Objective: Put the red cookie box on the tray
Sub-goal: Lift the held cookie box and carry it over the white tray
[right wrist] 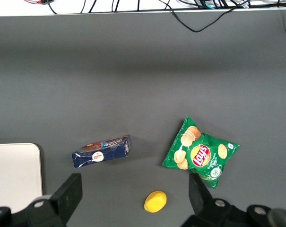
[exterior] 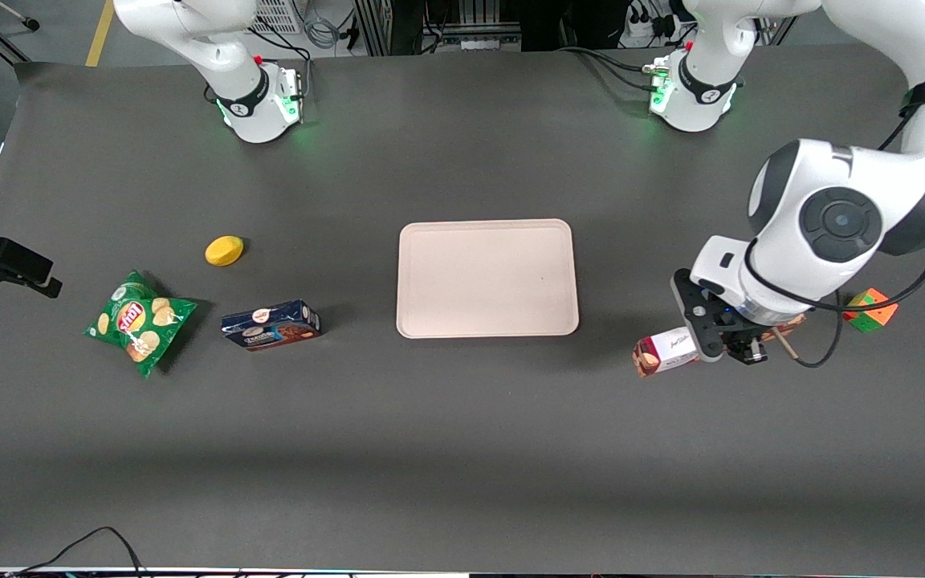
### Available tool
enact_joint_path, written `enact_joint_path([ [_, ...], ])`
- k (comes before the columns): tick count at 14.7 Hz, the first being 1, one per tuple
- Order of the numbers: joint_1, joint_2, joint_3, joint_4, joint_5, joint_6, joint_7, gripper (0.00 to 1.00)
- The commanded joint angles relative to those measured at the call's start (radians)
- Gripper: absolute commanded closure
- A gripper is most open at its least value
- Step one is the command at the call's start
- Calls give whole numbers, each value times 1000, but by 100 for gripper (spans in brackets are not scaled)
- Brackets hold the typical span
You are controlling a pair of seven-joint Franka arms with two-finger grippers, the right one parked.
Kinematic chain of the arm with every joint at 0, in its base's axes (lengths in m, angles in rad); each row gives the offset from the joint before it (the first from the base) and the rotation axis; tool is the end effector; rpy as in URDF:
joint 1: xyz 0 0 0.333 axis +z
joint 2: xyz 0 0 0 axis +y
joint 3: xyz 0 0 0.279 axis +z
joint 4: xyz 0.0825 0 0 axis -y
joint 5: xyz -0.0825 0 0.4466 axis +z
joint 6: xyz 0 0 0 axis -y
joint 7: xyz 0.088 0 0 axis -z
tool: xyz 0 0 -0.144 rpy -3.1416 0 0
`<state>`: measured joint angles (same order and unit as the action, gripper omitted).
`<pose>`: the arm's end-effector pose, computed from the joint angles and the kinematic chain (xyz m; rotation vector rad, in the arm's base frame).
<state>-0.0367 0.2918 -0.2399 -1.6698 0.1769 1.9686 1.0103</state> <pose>0.6734 -0.1652 0.3449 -2.3843 1.8965 0.0284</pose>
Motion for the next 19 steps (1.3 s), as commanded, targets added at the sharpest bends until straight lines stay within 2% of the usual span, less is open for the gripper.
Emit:
enact_joint_path([
  [1, 0, -17, 1, 53, -86, -80, -21, 89],
  [3, -2, -34, -2, 53, -105, -111, -152, 90],
  [6, -5, -52, -59, 51, -97, -158, -463, 91],
  [10, -6, -63, -157, 48, -96, -215, -986, 91],
  [12, -6, -65, -202, 41, -99, -215, -1187, 91],
  [16, -6, -68, -269, 12, -102, -197, -1479, 90],
  [19, -8, -143, -295, -150, -108, -56, -1572, 90],
])
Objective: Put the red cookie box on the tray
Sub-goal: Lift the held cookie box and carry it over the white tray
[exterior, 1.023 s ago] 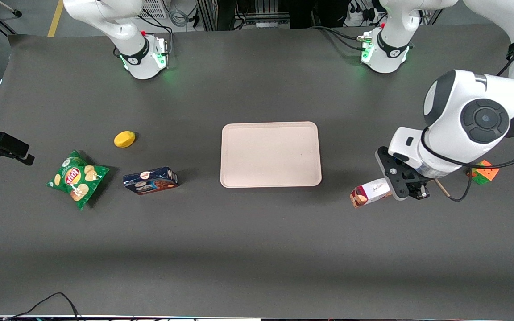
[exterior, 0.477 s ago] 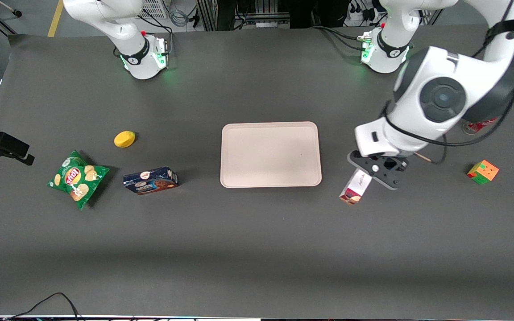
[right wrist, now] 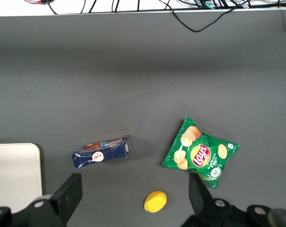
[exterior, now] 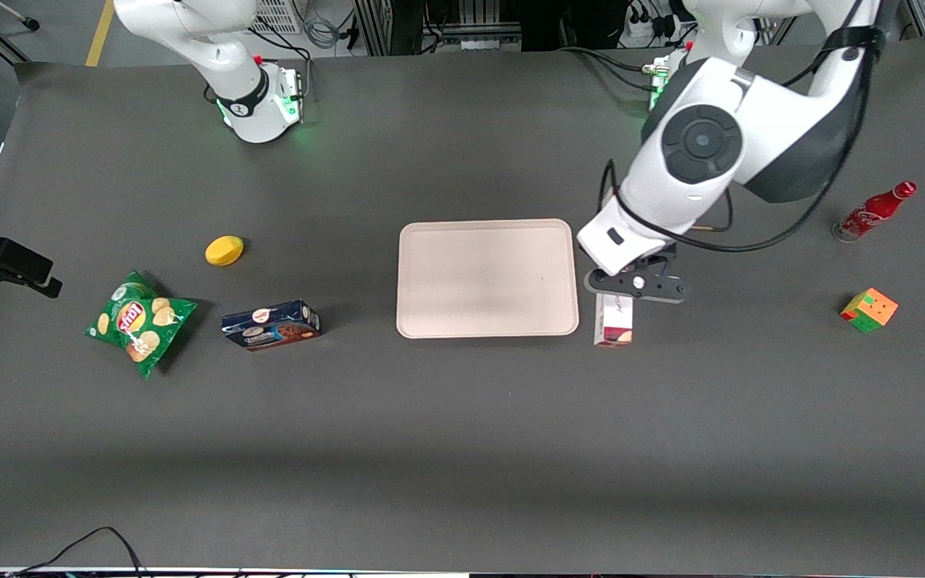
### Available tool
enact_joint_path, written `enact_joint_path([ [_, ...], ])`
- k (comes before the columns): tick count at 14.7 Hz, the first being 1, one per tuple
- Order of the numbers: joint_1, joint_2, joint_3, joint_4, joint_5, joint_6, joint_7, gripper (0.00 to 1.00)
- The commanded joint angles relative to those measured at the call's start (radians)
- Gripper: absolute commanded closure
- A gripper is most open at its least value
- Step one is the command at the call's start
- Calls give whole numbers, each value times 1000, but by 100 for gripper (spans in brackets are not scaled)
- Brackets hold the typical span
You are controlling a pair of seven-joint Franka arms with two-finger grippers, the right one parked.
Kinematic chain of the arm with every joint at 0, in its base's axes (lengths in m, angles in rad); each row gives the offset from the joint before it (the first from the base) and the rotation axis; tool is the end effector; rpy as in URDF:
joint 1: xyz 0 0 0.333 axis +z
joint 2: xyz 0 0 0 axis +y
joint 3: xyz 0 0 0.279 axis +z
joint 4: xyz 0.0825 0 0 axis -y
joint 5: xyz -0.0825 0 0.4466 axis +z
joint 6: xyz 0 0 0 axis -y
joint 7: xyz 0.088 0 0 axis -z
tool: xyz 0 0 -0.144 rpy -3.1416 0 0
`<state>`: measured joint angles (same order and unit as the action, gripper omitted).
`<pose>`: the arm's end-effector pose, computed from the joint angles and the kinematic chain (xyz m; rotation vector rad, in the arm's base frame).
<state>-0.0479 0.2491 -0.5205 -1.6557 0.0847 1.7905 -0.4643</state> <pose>0.5760 -0.3379 0.3816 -3.1293 0.1842 0.1420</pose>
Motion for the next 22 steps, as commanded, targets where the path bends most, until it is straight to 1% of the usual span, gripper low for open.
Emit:
enact_joint_path([
  [1, 3, -128, -16, -229, -28, 180, -105, 90],
  [2, 3, -146, -24, -283, -58, 237, -129, 90],
  [3, 3, -161, -38, -333, -72, 292, -172, 90],
  [5, 2, -169, -79, -412, -72, 389, -230, 90],
  [8, 0, -168, -113, -531, -66, 554, -293, 90],
  [12, -3, -163, -128, -617, -56, 641, -300, 89],
  [14, -3, -154, -144, -659, -52, 720, -347, 89],
  [16, -4, -127, -150, -668, -25, 754, -358, 89],
  [18, -1, -88, -150, -667, 33, 777, -358, 89],
  [20, 0, -44, -148, -665, 52, 820, -375, 89],
  [22, 2, -15, -141, -658, 90, 826, -378, 89],
])
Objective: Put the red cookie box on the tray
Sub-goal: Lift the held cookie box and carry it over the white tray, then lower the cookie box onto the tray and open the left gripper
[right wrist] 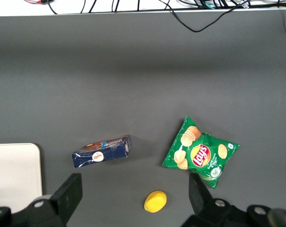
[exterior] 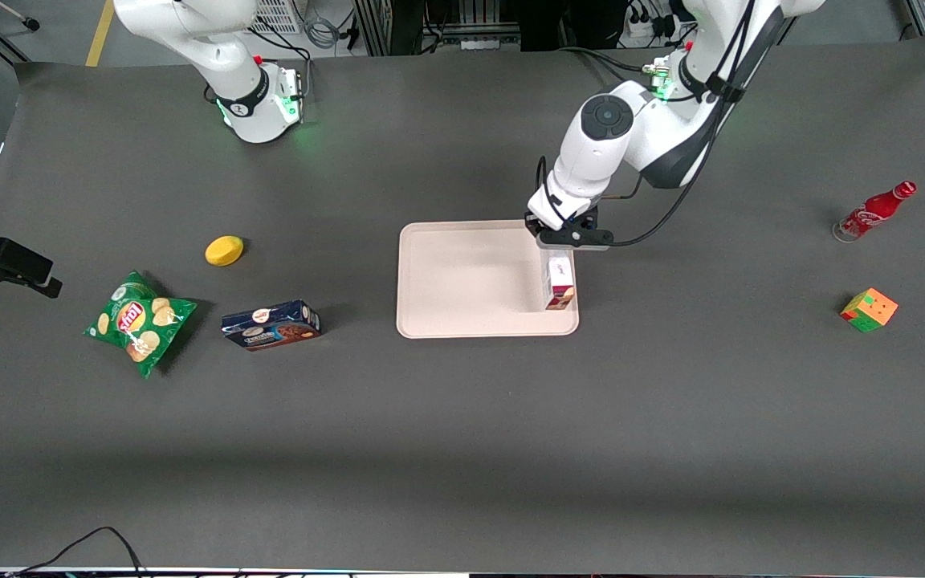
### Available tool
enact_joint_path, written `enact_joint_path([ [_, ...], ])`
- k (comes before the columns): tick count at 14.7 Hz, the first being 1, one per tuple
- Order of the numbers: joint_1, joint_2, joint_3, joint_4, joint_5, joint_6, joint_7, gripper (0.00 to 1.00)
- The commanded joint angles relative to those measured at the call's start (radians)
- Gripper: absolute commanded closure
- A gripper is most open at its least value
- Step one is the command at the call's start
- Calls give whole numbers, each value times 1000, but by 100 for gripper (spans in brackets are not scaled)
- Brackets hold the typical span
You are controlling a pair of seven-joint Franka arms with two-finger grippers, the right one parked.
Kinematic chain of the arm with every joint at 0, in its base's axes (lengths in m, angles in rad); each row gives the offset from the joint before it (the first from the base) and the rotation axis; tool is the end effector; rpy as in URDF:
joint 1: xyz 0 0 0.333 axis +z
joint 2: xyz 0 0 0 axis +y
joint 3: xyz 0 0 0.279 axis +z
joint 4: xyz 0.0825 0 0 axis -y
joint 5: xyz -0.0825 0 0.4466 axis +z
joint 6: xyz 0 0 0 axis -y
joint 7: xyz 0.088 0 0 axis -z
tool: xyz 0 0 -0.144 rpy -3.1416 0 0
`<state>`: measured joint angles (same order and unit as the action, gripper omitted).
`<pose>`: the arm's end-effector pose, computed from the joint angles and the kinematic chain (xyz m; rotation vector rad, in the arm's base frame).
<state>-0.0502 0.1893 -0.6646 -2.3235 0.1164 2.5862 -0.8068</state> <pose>0.4199 -0.3836 0.1652 3.0236 0.0182 0.0790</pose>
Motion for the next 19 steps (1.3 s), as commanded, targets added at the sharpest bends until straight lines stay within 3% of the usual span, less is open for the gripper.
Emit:
enact_joint_path([
  [1, 6, 67, 6, 16, 58, 32, -35, 89],
  [7, 4, 160, 26, 70, 103, 32, -66, 89],
  [12, 6, 234, 39, 117, 311, 32, -182, 89],
  [16, 6, 262, 40, 144, 324, 32, -203, 86],
  [17, 7, 263, 40, 144, 324, 32, -203, 77],
  [18, 7, 268, 40, 145, 324, 32, -201, 56],
  [19, 10, 268, 42, 147, 325, 32, -201, 7],
])
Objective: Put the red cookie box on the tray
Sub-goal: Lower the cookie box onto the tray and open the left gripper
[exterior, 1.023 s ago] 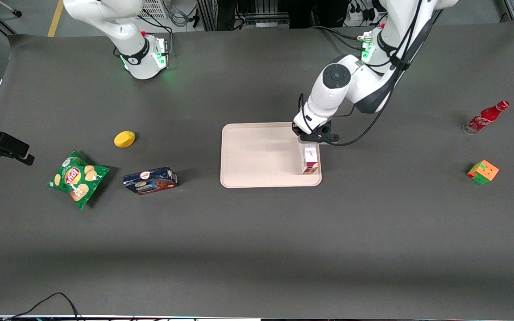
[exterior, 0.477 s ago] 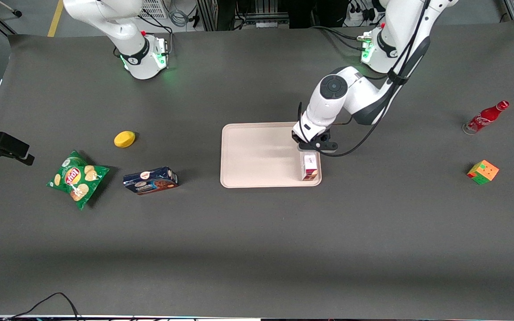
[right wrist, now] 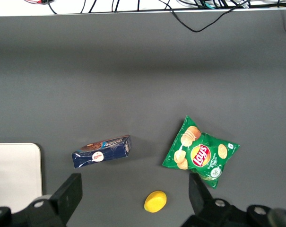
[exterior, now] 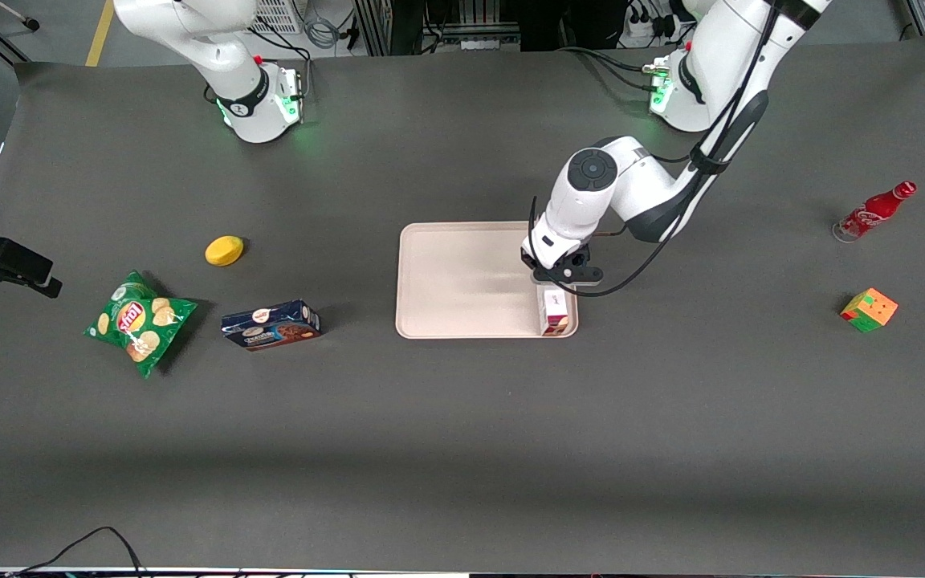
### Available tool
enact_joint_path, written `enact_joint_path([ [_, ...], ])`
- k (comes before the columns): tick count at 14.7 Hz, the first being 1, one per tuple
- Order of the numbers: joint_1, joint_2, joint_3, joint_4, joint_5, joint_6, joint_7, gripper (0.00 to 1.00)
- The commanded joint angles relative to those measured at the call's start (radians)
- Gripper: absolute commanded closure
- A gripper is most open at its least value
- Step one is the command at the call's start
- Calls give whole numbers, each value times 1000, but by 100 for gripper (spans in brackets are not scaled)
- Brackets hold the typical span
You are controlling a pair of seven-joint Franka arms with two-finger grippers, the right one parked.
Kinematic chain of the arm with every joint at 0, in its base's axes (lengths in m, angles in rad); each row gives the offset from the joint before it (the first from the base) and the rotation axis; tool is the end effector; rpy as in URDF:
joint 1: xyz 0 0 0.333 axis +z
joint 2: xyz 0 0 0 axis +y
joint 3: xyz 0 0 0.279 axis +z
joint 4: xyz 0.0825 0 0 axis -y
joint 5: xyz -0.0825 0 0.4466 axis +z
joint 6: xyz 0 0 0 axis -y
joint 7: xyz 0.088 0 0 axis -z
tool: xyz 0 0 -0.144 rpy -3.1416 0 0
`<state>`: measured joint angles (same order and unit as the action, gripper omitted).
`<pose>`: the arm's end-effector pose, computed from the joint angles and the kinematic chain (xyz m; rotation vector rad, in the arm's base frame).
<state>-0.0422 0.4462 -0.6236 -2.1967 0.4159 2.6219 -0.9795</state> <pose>0.4411 -0.3897 0.1022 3.0458 0.0252 0.0655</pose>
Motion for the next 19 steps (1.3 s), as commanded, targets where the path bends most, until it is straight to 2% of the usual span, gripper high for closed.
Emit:
enact_joint_path([
  [1, 1, 9, 5, 20, 34, -5, -24, 0],
  [8, 7, -20, 7, 43, 52, -29, 5, 0],
  [11, 10, -70, 5, 110, 50, -176, 51, 0],
  [13, 10, -73, 4, 223, 34, -363, 207, 0],
  [16, 21, -92, 8, 420, -72, -647, 420, 0],
  [19, 19, -171, 99, 476, -132, -749, 634, 0],
])
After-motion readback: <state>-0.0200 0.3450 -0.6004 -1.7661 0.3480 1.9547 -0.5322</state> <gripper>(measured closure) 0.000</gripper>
